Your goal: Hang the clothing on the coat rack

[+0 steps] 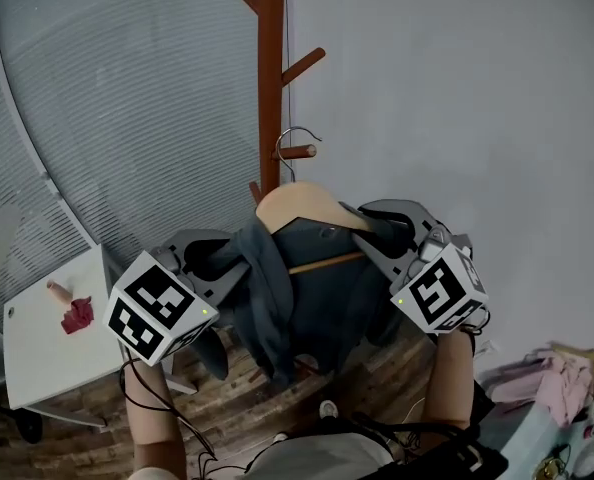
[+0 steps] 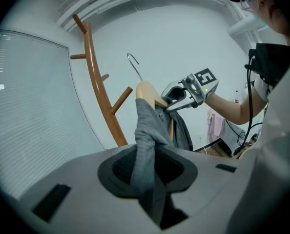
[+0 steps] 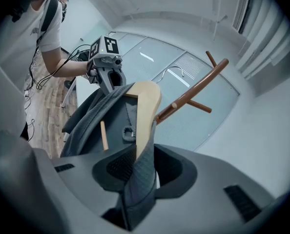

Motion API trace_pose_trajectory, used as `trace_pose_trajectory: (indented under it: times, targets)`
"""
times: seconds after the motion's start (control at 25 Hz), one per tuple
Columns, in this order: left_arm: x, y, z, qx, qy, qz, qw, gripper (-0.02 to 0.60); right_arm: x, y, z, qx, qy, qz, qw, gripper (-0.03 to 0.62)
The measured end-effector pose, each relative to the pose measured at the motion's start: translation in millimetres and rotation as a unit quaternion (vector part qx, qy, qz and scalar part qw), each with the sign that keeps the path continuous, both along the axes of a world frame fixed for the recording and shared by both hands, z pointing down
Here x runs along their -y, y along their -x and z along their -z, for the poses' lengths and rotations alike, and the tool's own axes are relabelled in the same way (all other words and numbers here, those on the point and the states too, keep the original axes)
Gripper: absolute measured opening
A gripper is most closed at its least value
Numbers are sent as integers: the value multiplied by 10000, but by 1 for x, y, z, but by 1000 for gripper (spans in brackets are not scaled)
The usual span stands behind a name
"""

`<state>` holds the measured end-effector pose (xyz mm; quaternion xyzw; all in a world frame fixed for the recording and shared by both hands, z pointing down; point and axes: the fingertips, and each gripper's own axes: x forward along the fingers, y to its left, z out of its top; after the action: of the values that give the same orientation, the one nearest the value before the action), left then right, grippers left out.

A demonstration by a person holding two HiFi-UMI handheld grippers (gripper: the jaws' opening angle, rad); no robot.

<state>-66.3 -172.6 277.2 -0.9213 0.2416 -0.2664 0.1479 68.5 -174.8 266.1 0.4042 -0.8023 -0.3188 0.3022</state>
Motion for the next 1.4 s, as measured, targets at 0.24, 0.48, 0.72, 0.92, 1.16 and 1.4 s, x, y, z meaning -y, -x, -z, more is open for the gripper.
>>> trace_pose_trajectory:
  times: [0.24, 0.48, 0.72, 0.92, 1.16, 1.4]
  targets:
    - [18, 3, -6, 52, 94, 499, 9987, 91, 30, 2, -6, 29, 147, 590, 9981, 120]
    - [23, -1, -9, 49, 165, 841, 9963, 91, 49, 2, -12, 10, 253, 984, 9948, 120]
    - [31, -1, -22, 58, 363, 1097, 9933, 91, 64, 3, -27, 42, 443, 1235, 9913, 120]
    - [33, 2, -23, 68, 482, 1187, 9917, 91, 71, 9, -29, 55, 507, 1366, 9893, 120]
    - [42, 5, -28, 127, 573, 1124, 9919, 89, 80, 11, -37, 133, 615, 1347, 9889, 120]
    - [50, 9, -37, 153, 645, 1045, 9923, 90, 86, 15, -46, 187, 663, 1293, 9892, 120]
